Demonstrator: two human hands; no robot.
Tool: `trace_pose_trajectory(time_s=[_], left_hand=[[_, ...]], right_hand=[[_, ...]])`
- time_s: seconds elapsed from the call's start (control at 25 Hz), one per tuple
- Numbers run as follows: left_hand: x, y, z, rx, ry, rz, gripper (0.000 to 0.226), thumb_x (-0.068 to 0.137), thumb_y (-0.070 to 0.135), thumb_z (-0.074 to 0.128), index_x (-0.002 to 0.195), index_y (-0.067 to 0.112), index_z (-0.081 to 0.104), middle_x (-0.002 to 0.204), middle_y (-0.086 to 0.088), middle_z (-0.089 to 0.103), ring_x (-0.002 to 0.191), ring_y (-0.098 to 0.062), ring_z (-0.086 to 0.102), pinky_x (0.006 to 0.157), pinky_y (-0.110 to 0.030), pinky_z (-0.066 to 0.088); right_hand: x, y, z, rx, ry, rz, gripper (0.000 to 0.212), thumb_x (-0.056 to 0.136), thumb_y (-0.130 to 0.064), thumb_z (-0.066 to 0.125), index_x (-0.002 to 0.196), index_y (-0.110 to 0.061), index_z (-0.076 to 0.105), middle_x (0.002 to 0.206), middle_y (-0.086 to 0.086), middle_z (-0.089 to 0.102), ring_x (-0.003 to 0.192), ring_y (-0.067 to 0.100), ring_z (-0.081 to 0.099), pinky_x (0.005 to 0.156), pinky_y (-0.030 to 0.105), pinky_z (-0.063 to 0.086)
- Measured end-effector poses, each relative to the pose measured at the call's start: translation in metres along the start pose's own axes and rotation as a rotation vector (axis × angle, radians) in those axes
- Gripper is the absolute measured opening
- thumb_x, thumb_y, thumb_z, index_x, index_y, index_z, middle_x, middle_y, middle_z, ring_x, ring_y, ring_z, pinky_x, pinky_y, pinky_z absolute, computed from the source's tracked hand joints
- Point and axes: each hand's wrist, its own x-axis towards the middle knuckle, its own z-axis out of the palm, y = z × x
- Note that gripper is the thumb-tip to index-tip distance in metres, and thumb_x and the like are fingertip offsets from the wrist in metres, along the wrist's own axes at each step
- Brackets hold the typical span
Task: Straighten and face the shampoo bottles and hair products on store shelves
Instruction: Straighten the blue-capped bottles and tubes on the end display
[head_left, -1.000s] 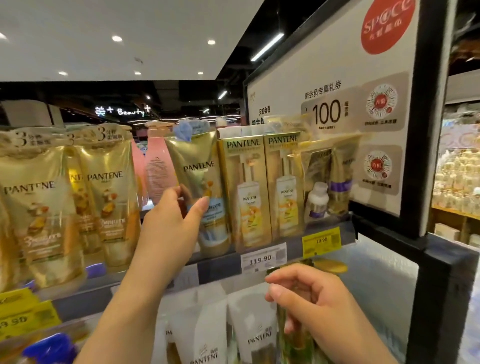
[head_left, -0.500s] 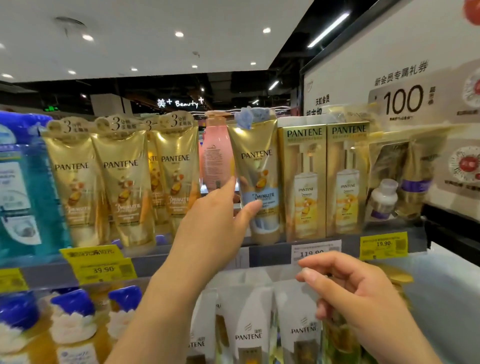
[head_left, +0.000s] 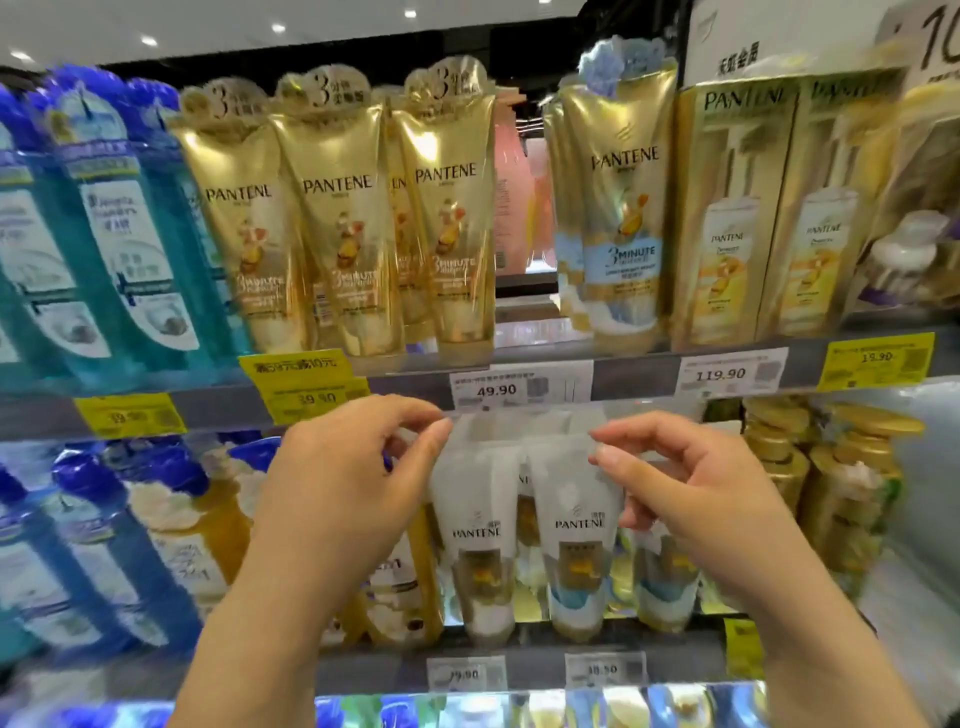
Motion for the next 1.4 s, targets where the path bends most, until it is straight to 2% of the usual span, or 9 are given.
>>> trace_pose_trajectory(time_s=[0.12, 0.24, 0.32, 0.44, 0.56, 0.72, 0.92, 1.24, 1.4], left_hand=[[-0.014, -0.016, 0.01, 0.067, -0.105, 0.022, 0.023, 0.088, 0.034, 0.064, 0.109, 0.028, 0.073, 0.102, 0.014, 0.073, 0.073, -0.002, 0.059, 0.067, -0.025, 0.052], [-0.019, -0.019, 0.019, 0.108, -0.226, 0.049, 0.034, 0.093, 0.038, 0.057, 0.125, 0.028, 0.065, 0.126, 0.014, 0.065, 0.105, -0.008, 0.063, 0.087, -0.032, 0.053], [-0.022, -0.023, 0.018, 0.102, -0.241, 0.049, 0.036, 0.094, 0.04, 0.055, 0.128, 0.03, 0.062, 0.13, 0.014, 0.062, 0.112, -0.006, 0.06, 0.09, -0.03, 0.051], [-0.03, -0.038, 0.006, 0.059, -0.203, 0.021, 0.033, 0.093, 0.04, 0.057, 0.123, 0.029, 0.065, 0.122, 0.013, 0.066, 0.103, -0.005, 0.061, 0.083, -0.024, 0.05], [-0.041, -0.06, -0.008, 0.048, -0.119, -0.024, 0.027, 0.093, 0.038, 0.056, 0.115, 0.027, 0.068, 0.109, 0.012, 0.07, 0.088, -0.001, 0.059, 0.073, -0.023, 0.05], [-0.052, -0.088, -0.025, 0.0, -0.06, -0.088, 0.024, 0.092, 0.031, 0.061, 0.111, 0.021, 0.071, 0.106, 0.01, 0.07, 0.07, 0.009, 0.051, 0.07, -0.011, 0.042], [-0.064, -0.11, -0.035, -0.004, -0.039, -0.168, 0.019, 0.092, 0.029, 0.064, 0.109, 0.024, 0.072, 0.1, 0.015, 0.069, 0.071, 0.018, 0.05, 0.067, -0.001, 0.037], [-0.111, -0.171, -0.079, 0.005, 0.054, -0.271, 0.019, 0.09, 0.035, 0.064, 0.104, 0.025, 0.073, 0.087, 0.023, 0.062, 0.064, 0.012, 0.048, 0.065, -0.014, 0.041], [-0.116, -0.234, -0.132, 0.092, 0.12, -0.335, 0.02, 0.09, 0.031, 0.068, 0.108, 0.025, 0.072, 0.079, 0.018, 0.054, 0.057, -0.001, 0.049, 0.066, -0.026, 0.044]], right_hand=[[0.001, 0.007, 0.013, -0.214, 0.07, -0.017, 0.014, 0.088, -0.037, 0.07, 0.1, -0.044, 0.071, 0.07, -0.016, 0.072, 0.056, 0.006, 0.068, 0.059, 0.029, 0.056], [-0.003, 0.005, 0.023, -0.312, 0.09, -0.065, 0.02, 0.089, -0.036, 0.068, 0.101, -0.052, 0.065, 0.079, -0.039, 0.066, 0.057, 0.005, 0.067, 0.06, 0.026, 0.055], [-0.008, 0.006, 0.029, -0.315, 0.111, -0.065, 0.02, 0.09, -0.037, 0.068, 0.101, -0.054, 0.064, 0.063, -0.026, 0.068, 0.058, 0.006, 0.069, 0.064, 0.036, 0.059], [-0.015, 0.0, 0.043, -0.291, 0.097, -0.074, 0.016, 0.091, -0.038, 0.067, 0.101, -0.051, 0.066, 0.05, -0.006, 0.066, 0.058, 0.004, 0.07, 0.069, 0.042, 0.061], [-0.013, -0.005, 0.066, -0.241, 0.006, -0.068, 0.014, 0.091, -0.038, 0.067, 0.102, -0.046, 0.07, 0.049, -0.001, 0.064, 0.053, 0.004, 0.067, 0.06, 0.029, 0.056], [-0.008, -0.008, 0.103, -0.245, -0.139, -0.036, 0.016, 0.091, -0.037, 0.065, 0.106, -0.043, 0.068, 0.051, -0.008, 0.065, 0.06, 0.003, 0.07, 0.069, 0.036, 0.059], [0.004, -0.013, 0.141, -0.194, -0.243, -0.094, 0.016, 0.091, -0.032, 0.067, 0.104, -0.038, 0.071, 0.049, -0.015, 0.062, 0.052, 0.004, 0.064, 0.071, 0.045, 0.061], [-0.003, -0.04, 0.24, -0.088, -0.416, -0.185, 0.017, 0.089, -0.025, 0.07, 0.097, -0.04, 0.071, 0.091, -0.021, 0.074, 0.064, 0.012, 0.07, 0.056, 0.019, 0.057], [-0.015, -0.06, 0.316, -0.17, -0.394, -0.186, 0.018, 0.09, -0.032, 0.07, 0.102, -0.045, 0.065, 0.093, -0.011, 0.075, 0.064, 0.008, 0.072, 0.063, 0.03, 0.06]])
